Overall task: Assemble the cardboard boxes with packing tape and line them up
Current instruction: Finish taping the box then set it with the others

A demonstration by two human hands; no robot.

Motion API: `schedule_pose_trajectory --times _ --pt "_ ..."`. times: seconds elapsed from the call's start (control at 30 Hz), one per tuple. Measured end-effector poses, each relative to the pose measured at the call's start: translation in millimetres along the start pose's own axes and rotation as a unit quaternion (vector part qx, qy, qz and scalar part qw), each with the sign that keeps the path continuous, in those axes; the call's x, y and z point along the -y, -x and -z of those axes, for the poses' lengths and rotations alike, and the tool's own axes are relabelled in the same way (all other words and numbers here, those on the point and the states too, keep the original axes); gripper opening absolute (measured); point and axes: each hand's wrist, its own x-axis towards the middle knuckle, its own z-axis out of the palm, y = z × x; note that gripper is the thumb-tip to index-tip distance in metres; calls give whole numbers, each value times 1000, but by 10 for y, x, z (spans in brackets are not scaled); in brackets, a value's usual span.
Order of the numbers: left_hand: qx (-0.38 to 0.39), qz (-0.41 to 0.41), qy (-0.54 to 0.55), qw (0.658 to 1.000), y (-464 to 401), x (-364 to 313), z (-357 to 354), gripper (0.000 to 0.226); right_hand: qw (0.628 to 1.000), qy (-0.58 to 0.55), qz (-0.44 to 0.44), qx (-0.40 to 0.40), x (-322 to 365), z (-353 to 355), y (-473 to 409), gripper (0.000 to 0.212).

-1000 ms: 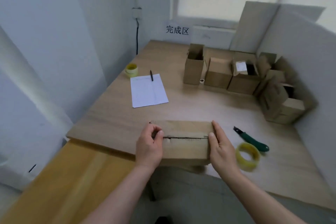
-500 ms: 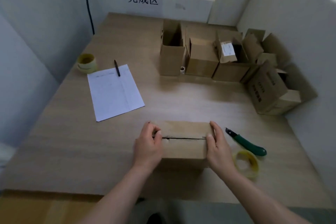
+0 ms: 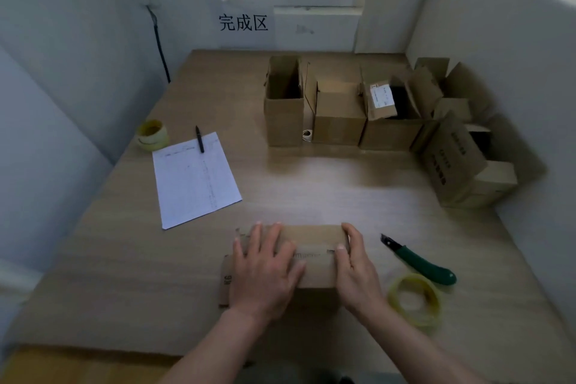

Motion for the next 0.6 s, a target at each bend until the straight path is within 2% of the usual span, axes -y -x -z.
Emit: schedule_pose_trajectory --times 0.07,0.13,0.2,0.27,0.33,0.4,0.47,0.5,0.53,0.6 --pt "-13 -2 1 1000 9 -3 -26 33 999 -27 8 24 -100 147 52 43" --pt "-20 -3 2 1000 18 -7 -35 31 1000 13 19 -5 -396 426 145 46" --pt "-22 1 2 1000 21 -6 -48 31 984 153 83 -32 -819 757 241 46" --pt "-20 3 1 1000 19 -4 -55 33 938 316 142 29 -1228 1049 332 46" --pt "-20 4 -1 1000 24 1 -70 34 905 392 124 106 -1503 1208 388 51" --pt "-21 4 2 1000 29 -1 -66 34 883 431 136 125 -1665 1269 384 33" --pt "-22 4 9 1000 30 -1 -73 34 872 445 173 106 -1767 1268 323 17" --pt "-22 5 13 1000 32 1 -74 33 884 420 180 100 -1766 1245 286 17" --pt "-21 6 19 1000 32 3 -67 33 913 361 165 96 -1685 1222 261 14" --pt "-19 6 22 1000 30 2 -33 30 978 161 116 56 -1281 1209 207 3"
